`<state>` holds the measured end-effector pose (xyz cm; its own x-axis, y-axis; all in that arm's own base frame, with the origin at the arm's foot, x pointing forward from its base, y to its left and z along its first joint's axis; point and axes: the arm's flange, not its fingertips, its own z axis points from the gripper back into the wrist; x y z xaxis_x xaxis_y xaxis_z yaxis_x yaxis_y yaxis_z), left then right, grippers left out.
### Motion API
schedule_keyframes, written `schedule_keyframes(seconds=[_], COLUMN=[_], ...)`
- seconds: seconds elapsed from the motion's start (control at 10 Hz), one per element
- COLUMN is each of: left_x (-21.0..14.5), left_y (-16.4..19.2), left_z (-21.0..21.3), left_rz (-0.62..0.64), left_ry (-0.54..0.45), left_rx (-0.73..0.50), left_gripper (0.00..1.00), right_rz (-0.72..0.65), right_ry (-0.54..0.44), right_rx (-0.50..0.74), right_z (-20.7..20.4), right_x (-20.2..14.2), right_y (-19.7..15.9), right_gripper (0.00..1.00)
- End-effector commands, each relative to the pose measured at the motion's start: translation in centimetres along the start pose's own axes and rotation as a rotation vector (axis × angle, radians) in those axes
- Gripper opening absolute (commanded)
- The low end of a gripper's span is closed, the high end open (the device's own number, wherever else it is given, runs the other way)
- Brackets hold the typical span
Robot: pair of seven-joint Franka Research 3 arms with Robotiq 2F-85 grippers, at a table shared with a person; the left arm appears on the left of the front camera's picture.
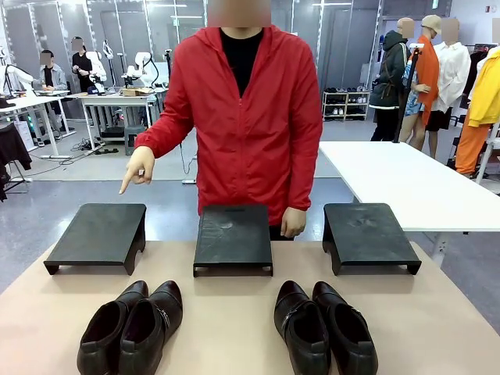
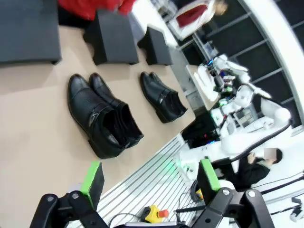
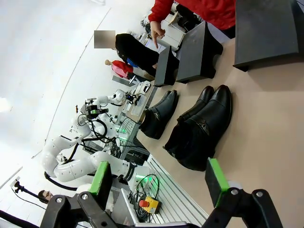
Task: Place the shoes on the stand as instructed by the person.
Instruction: Pick up one pair of Shoes and place it on the Shoes Stand indicated by the person.
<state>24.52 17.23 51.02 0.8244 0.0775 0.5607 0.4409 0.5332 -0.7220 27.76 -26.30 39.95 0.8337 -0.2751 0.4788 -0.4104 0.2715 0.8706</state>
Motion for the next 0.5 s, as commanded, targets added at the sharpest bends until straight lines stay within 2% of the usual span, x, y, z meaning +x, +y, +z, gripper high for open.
schedule_keyframes(seconds=[0.0, 0.3, 0.4], left_x=[4.6, 9.0, 9.6], left_y=[-6.6, -12.7, -13.8], left_z=[-2.1, -8.8, -11.2], left_rz=[-0.032, -0.071, -0.061], left_ry=[0.249, 0.588, 0.658], left_rx=[0.134, 0.275, 0.343], left_gripper=[1.00, 1.00, 1.00], right_rz=[0.003, 0.003, 0.003], right_ry=[0.000, 0.000, 0.000], right_rx=[0.012, 0.012, 0.012], right_z=[0.0, 0.0, 0.0], right_x=[-0.1, -0.1, -0.1], right_y=[0.0, 0.0, 0.0], right_gripper=[1.00, 1.00, 1.00])
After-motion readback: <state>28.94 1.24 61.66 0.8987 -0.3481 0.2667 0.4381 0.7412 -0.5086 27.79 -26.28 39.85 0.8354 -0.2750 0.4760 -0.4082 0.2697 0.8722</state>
